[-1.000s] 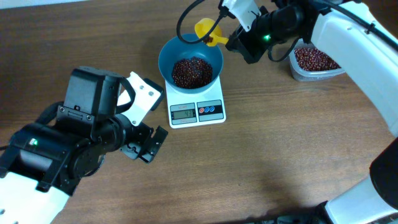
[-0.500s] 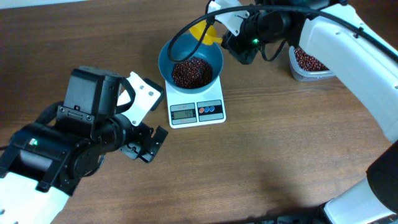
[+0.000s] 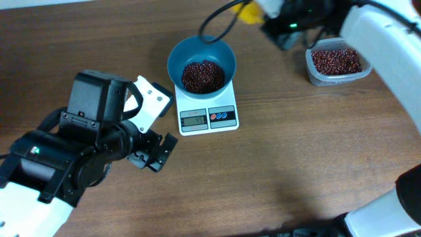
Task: Scoop item into bowl and weigh 50g on scale
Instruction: 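Move the empty yellow scoop with the right gripper back to the bean tub, then dip the scoop into the red beans with the right gripper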
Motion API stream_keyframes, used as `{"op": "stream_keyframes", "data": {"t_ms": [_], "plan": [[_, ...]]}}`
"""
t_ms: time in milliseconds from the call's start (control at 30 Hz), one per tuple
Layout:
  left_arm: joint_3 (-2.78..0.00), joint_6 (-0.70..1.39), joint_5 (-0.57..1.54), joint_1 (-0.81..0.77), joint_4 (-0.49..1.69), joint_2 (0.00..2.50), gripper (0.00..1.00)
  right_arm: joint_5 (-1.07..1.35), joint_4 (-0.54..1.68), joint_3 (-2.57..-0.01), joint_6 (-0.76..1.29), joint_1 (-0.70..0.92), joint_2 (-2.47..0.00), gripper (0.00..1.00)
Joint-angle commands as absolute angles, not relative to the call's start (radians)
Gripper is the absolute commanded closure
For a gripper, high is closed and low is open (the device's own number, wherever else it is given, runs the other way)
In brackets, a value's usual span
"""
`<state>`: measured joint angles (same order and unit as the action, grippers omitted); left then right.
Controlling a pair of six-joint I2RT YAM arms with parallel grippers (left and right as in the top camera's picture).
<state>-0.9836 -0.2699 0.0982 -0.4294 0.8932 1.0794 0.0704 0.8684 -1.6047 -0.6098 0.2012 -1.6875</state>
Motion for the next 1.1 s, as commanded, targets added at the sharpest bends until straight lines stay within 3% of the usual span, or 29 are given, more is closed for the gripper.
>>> {"op": "stream_keyframes", "data": {"t_ms": [0,133,267,567,1067], "plan": [[-0.981,-0.286,0.109,-0.425,0.893,1.083,0.02,-0.141,0.955,-1.625,-0.556,0.089,-1.661,0.96],[-0.981,-0.286,0.109,-0.426,0.893,1.083,0.02,-0.146,1.154,-1.625,-0.523,-0.116,-1.662,0.96],[-0.981,-0.286,0.109,-0.426,0.893,1.083,0.01,-0.131,1.174,-1.62,-0.409,-0.25,-1.685,0.96],[-0.981,-0.286,0.109,-0.425,0.894,1.083,0.02,-0.071,1.158,-1.613,-0.409,-0.255,-1.869,0.96],[-0.981,-0.286,0.109,-0.426,0.893,1.083,0.02,-0.056,1.053,-1.531,-0.387,-0.255,-1.873,0.96]]}}
